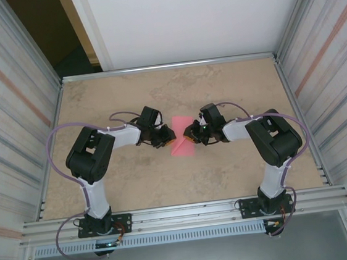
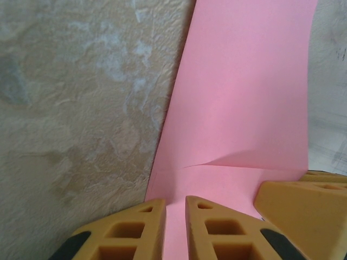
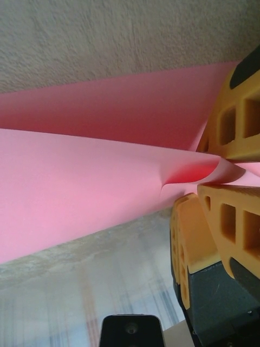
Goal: Fold a paper plane with a square sheet of paper (pick it up from the middle)
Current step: Pick up the paper from the center of the table, then turn over the paper at the center of the table.
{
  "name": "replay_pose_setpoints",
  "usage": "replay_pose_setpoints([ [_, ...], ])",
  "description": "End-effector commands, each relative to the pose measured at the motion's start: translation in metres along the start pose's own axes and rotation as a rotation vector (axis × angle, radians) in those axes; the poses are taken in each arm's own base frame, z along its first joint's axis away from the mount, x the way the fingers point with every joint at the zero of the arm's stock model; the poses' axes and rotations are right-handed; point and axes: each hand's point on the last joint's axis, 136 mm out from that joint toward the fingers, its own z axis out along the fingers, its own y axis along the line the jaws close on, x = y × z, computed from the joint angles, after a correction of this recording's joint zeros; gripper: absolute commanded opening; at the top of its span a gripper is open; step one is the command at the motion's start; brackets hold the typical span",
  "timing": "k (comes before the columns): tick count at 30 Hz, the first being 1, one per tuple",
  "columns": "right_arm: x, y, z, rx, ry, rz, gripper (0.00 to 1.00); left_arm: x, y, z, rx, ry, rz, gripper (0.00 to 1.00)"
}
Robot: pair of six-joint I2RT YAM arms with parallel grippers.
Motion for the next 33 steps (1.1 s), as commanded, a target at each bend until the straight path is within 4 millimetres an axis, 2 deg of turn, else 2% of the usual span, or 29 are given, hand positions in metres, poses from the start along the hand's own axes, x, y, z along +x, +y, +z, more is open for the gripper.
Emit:
replay_pose_setpoints([
  [1,0.004,-0.006,0.004,0.007,0.017,0.017,0.15,0.003,0.014,-0.007,-0.050,0.006,-0.033,0.18],
  [9,0.000,-0.004,0.003,0.009,0.004,0.006,0.10,-0.014,0.000,-0.028,-0.008,-0.023,-0.010,0.21],
  [16,-0.014,0.017,-0.013,-0.034,-0.058,-0.057,0.03,-0.037,-0.009,-0.079,0.080,-0.141,-0.013,0.32],
  [19,-0.021,0.034,-0.026,-0.071,-0.085,-0.098,0.02,-0.041,-0.013,-0.099,0.117,-0.184,-0.010,0.40],
  [22,-0.027,0.059,-0.045,-0.135,-0.112,-0.158,0.02,-0.043,-0.023,-0.116,0.172,-0.219,0.022,0.55],
  [24,-0.033,0.078,-0.062,-0.186,-0.130,-0.195,0.02,-0.046,-0.031,-0.127,0.196,-0.242,0.057,0.60],
  [27,-0.039,0.107,-0.089,-0.280,-0.146,-0.250,0.02,-0.049,-0.051,-0.146,0.258,-0.288,0.127,0.72],
  [33,-0.039,0.158,-0.139,-0.450,-0.153,-0.348,0.02,-0.046,-0.104,-0.178,0.495,-0.318,0.224,0.92],
])
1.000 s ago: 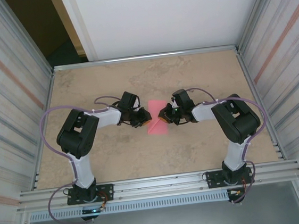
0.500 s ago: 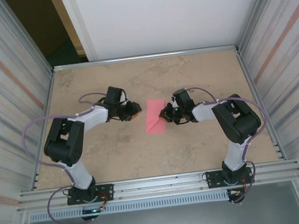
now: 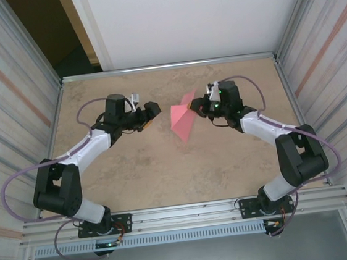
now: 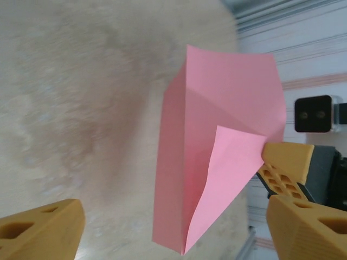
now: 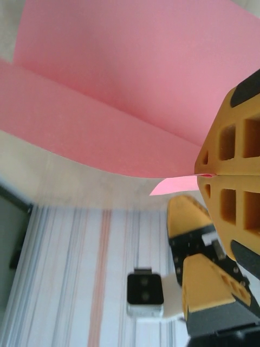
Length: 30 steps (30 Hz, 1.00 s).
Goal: Fold a paper plane with a square sheet of paper (pick it up from the middle)
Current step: Turn over the paper at the center of the table.
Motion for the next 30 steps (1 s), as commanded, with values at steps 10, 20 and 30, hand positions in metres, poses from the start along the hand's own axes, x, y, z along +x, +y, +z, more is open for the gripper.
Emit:
replay_pose_setpoints([
  [10,-0.009,0.085,-0.024,-0.287,0.051,-0.090,0.03,0.010,-0.086,-0.014,0.279,0.013,0.071,0.99],
  [20,-0.001,0.087,-0.028,-0.332,0.077,-0.058,0.03,0.032,-0.105,-0.003,0.368,0.066,0.037,0.96],
  [30,0.002,0.086,-0.028,-0.349,0.090,-0.017,0.04,0.025,-0.120,-0.008,0.412,0.039,0.062,0.72],
])
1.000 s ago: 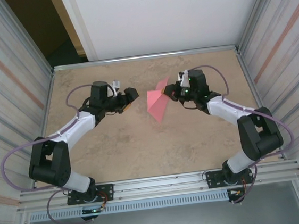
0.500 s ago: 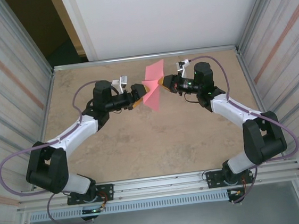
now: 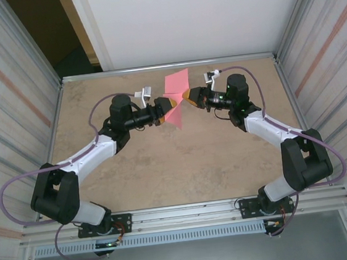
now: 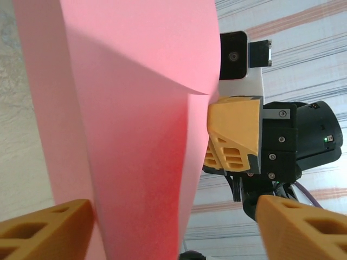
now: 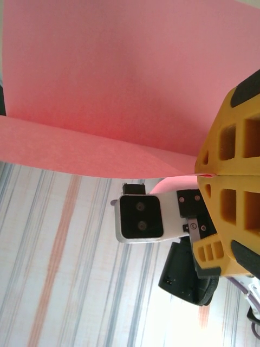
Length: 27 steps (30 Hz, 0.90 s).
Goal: Fold a paper plane with a square sheet of paper (pick it up from the middle)
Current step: Turn over the paper at the center of the table.
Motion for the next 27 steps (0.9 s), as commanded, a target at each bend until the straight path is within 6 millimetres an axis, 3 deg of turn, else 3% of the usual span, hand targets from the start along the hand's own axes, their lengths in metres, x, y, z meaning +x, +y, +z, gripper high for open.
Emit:
replay_pose_setpoints([
  [1,0.002,0.006,-0.002,-0.030,0.011,0.001,0.04,-0.006,-0.017,-0.001,0.047,-0.018,0.042,0.70],
  [18,0.002,-0.004,-0.009,-0.020,0.018,0.030,0.05,-0.015,-0.010,0.000,0.054,-0.025,0.021,0.33],
  [25,0.001,-0.006,-0.010,-0.015,0.019,0.036,0.08,-0.014,-0.002,0.004,0.035,-0.005,0.005,0.26],
  [27,0.001,-0.008,-0.010,-0.007,0.018,0.041,0.12,-0.013,0.000,0.005,0.031,0.004,-0.002,0.17],
])
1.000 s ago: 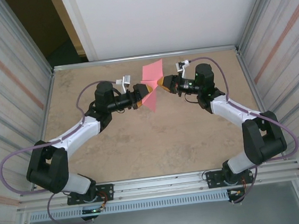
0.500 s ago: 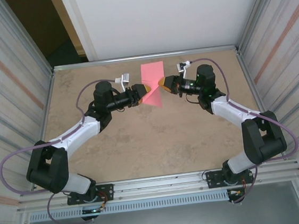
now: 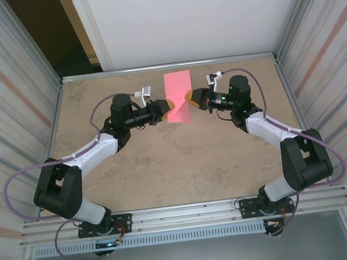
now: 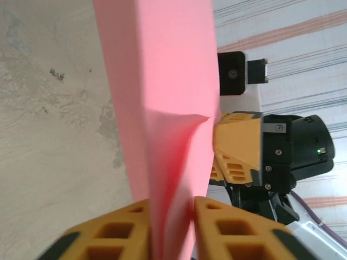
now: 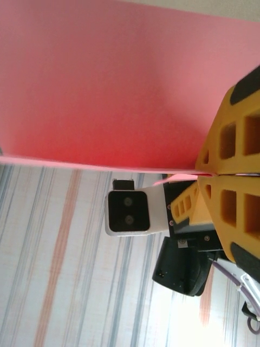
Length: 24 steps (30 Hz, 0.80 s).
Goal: Fold a paper plane with a square sheet of paper (pick it up from the middle)
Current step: Turn over the paper at the center of the table.
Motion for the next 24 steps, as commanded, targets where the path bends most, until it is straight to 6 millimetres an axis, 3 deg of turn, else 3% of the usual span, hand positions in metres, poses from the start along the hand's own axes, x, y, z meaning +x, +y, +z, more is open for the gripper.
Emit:
replay_pose_setpoints([
  [1,0.001,0.001,-0.002,-0.008,0.013,0.009,0.14,-0.006,-0.013,0.001,0.034,0.016,0.036,0.14],
  [7,0.001,-0.005,-0.007,0.036,-0.003,0.003,0.40,-0.009,-0.011,0.003,0.036,0.017,0.041,0.06],
  [13,-0.008,-0.026,-0.030,0.206,-0.090,-0.040,0.63,-0.015,0.007,-0.005,-0.019,-0.006,0.043,0.05],
  [18,-0.015,-0.044,-0.054,0.370,-0.168,-0.080,0.68,-0.013,0.038,-0.021,-0.220,-0.004,0.097,0.06],
  [24,-0.017,-0.057,-0.074,0.505,-0.224,-0.109,0.69,-0.012,0.082,-0.061,-0.692,0.055,0.275,0.07],
])
